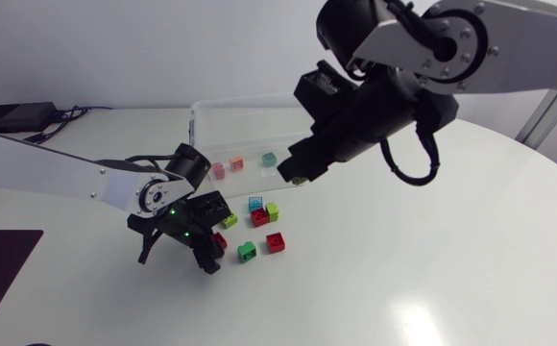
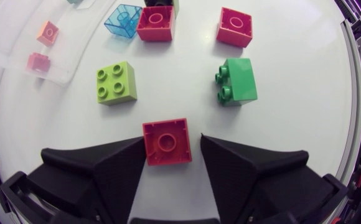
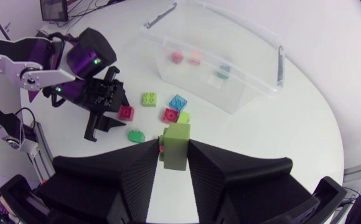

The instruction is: Place the duplo bricks in the container

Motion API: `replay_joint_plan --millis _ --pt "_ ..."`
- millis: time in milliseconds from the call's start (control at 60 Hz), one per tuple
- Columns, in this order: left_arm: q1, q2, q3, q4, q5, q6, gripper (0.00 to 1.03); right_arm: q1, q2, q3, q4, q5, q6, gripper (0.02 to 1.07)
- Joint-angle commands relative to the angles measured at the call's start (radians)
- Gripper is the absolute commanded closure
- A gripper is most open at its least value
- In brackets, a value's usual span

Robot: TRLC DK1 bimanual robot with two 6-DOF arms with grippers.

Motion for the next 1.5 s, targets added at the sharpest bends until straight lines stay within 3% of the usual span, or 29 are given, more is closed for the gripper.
replay_joint_plan --millis 0,250,783,1033,1183,1483 --pt "-0.006 0.014 0.01 -0.006 0.013 0.017 0.71 -0.017 0.037 0.049 0.017 0.011 0.025 0.71" --pt "-0.019 -0.124 -0.047 -0.012 0.042 0.017 0.73 -0.049 0.144 0.151 0.091 0.025 0.043 0.71" --pt "0.013 -0.503 0.004 -0.18 0.053 0.014 0.73 -0.131 0.353 0.361 0.135 0.028 0.057 0.71" --pt "0.053 -0.537 0.07 -0.16 0.06 -0.022 0.73 -0.164 0.426 0.448 0.148 0.037 0.049 0.71" --pt "0.063 -0.54 0.105 -0.097 0.062 -0.06 0.73 -0.19 0.494 0.497 0.161 0.037 0.048 0.7" --pt "0.083 -0.472 0.196 0.072 0.062 -0.17 0.72 -0.2 0.543 0.546 0.165 0.066 0.025 0.21"
